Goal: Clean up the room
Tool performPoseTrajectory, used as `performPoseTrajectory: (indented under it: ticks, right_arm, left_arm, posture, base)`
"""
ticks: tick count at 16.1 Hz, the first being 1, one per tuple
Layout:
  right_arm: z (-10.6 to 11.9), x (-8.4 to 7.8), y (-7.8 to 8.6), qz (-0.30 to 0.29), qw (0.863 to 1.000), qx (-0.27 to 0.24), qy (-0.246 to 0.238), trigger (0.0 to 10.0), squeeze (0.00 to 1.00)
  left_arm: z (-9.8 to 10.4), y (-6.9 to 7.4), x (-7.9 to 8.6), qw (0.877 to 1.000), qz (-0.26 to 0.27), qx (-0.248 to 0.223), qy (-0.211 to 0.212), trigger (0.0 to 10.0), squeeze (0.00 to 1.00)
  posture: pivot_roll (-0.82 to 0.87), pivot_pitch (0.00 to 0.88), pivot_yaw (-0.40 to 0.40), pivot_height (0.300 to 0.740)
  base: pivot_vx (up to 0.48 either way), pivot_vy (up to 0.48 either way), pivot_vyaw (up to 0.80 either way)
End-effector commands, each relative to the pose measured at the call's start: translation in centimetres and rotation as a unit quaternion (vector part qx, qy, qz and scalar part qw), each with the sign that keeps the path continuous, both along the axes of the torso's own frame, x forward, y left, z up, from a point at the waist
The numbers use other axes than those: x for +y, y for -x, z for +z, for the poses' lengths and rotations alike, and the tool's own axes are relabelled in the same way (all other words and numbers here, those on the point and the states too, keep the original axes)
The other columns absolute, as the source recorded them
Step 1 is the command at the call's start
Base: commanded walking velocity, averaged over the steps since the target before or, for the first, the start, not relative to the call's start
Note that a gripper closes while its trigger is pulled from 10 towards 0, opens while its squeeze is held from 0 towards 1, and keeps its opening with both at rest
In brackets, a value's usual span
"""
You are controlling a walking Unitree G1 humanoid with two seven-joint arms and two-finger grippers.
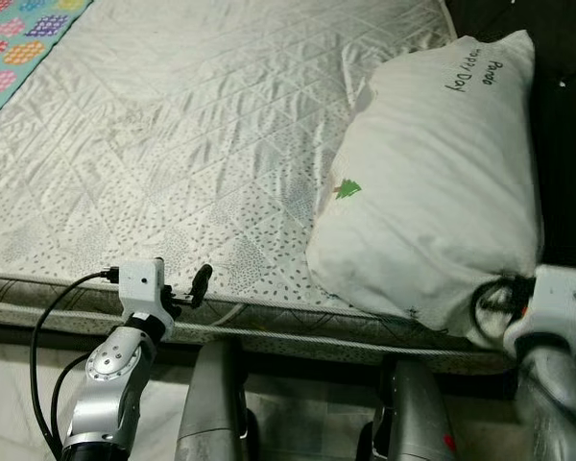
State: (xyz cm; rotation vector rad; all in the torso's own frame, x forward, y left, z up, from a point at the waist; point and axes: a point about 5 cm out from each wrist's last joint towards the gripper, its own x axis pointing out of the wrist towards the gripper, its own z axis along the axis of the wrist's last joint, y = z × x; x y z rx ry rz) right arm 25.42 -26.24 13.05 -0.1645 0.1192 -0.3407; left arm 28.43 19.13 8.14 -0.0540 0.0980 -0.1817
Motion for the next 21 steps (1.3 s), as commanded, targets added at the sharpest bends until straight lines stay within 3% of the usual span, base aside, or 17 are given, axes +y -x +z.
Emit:
performPoseTrajectory:
  ticks: [1, 4, 5, 6, 11, 17, 19, 21]
  right_arm:
    - [0.5, -2.6, -0.5, -0.038, 0.999, -0.001, 0.013, 0.0, 0.0]
    - [4.0, -5.7, -3.7, -0.066, 0.996, -0.04, 0.041, 0.0, 0.0]
    - [4.7, -6.2, -4.1, -0.071, 0.995, -0.047, 0.047, 0.0, 0.0]
    - [5.0, -6.5, -4.2, -0.074, 0.995, -0.05, 0.05, 0.0, 0.0]
    - [7.1, -12.0, -3.8, -0.15, 0.983, -0.064, 0.089, 0.0, 0.0]
    - [5.3, -12.4, -1.8, -0.171, 0.979, -0.054, 0.101, 0.0, 0.0]
    - [3.4, -11.4, -0.1, -0.174, 0.979, -0.043, 0.091, 0.0, 0.0]
    - [1.9, -9.0, 1.3, -0.154, 0.984, -0.034, 0.088, 0.0, 0.0]
  left_arm:
    - [-0.2, 0.1, 0.2, 1.0, -0.002, 0.003, -0.009, 10.0, 0.0]
    - [-0.1, 0.3, 0.7, 1.0, 0.009, 0.0, -0.011, 10.0, 0.0]
    - [-0.1, 0.3, 0.8, 1.0, 0.012, -0.001, -0.011, 10.0, 0.0]
    - [-0.1, 0.4, 0.9, 1.0, 0.014, -0.001, -0.011, 10.0, 0.0]
    - [-0.1, 0.4, 0.8, 1.0, 0.015, -0.001, -0.011, 10.0, 0.0]
    - [-0.1, 0.4, 0.6, 1.0, 0.012, -0.001, -0.01, 10.0, 0.0]
    - [-0.2, 0.5, 0.8, 1.0, 0.012, 0.002, -0.011, 10.0, 0.0]
    - [-0.1, 0.4, 0.6, 1.0, 0.01, 0.002, -0.011, 10.0, 0.0]
  posture:
    - [0.0, 0.163, 0.091, 0.548]
    - [0.01, 0.16, 0.082, 0.548]
    - [0.02, 0.159, 0.077, 0.548]
    - [0.02, 0.159, 0.077, 0.548]
    - [0.01, 0.164, 0.083, 0.548]
    - [0.01, 0.168, 0.084, 0.548]
    - [0.0, 0.173, 0.084, 0.548]
    - [0.0, 0.174, 0.084, 0.548]
  base:
    - [0.0, 0.0, 0.0]
    - [0.0, 0.0, 0.0]
    - [0.0, 0.0, 0.0]
    - [0.0, 0.0, 0.0]
    - [0.0, 0.0, 0.0]
    - [0.0, 0.0, 0.0]
    - [0.0, 0.0, 0.0]
    - [0.0, 0.0, 0.0]
